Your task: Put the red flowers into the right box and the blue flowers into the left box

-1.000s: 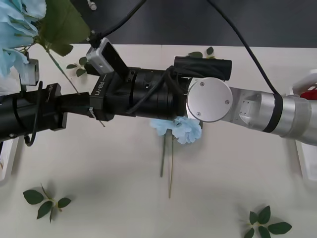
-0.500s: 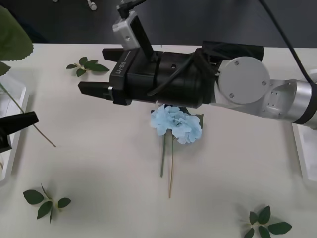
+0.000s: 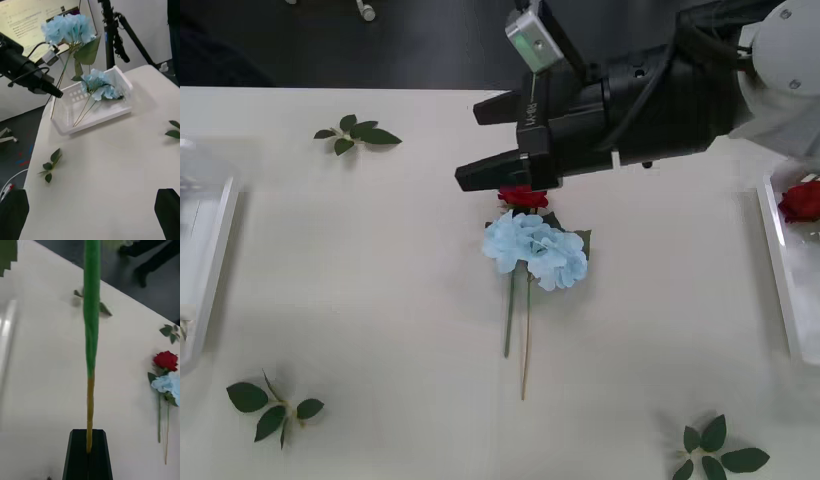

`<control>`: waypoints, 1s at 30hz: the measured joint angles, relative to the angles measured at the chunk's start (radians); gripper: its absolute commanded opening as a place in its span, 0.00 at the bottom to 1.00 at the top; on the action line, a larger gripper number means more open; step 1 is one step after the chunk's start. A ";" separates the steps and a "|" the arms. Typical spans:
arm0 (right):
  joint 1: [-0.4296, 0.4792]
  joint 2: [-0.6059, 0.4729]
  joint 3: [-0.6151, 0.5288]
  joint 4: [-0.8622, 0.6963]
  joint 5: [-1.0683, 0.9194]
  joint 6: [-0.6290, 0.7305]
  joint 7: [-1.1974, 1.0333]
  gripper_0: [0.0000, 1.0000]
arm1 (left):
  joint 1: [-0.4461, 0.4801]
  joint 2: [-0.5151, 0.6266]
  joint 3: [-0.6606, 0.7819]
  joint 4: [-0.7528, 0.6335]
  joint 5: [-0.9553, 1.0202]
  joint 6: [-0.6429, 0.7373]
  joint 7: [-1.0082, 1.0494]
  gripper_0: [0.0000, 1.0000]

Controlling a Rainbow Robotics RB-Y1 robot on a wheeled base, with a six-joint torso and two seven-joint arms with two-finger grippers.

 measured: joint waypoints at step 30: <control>0.301 0.109 -0.353 -0.120 0.507 0.664 -0.815 0.99 | -0.302 0.049 -0.148 0.302 -0.790 0.000 0.429 0.00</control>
